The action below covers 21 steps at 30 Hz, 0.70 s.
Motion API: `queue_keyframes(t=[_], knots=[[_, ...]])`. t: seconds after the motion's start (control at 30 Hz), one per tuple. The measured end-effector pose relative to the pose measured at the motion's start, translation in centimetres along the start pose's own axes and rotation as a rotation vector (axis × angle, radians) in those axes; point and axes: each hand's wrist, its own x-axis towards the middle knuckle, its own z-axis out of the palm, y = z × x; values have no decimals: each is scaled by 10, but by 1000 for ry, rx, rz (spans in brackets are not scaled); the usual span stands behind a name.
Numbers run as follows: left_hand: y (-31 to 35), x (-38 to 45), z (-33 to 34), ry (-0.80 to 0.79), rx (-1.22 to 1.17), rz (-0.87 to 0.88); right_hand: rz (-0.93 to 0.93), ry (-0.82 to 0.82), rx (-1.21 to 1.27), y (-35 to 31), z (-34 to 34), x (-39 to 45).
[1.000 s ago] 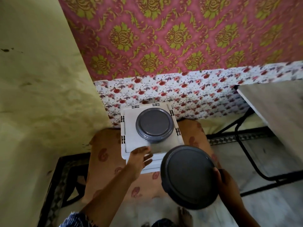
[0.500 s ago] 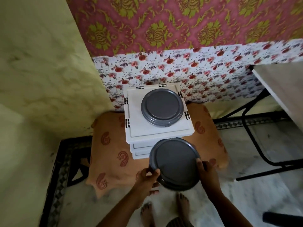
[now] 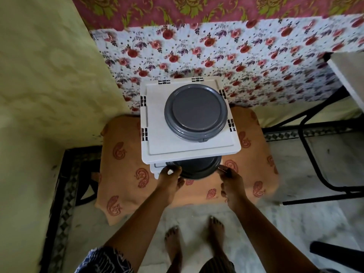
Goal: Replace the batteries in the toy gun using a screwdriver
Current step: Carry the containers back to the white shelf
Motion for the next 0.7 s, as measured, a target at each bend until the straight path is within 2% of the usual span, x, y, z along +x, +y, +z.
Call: queue_keyframes(t=[0.27, 0.43, 0.53, 0.6, 0.7], knots=[[11, 2, 2, -78, -17, -35, 36, -56, 99, -24, 3, 18], [-8, -12, -17, -4, -43, -38, 16, 44, -3, -8, -10, 0], [-15, -26, -30, 125, -149, 60, 14, 100, -59, 12, -19, -18], [-18, -38, -41, 225, -135, 171, -33, 115, -119, 25, -20, -31], [-15, -61, -55, 412, 237, 484, -153, 148, -272, 33, -16, -53]])
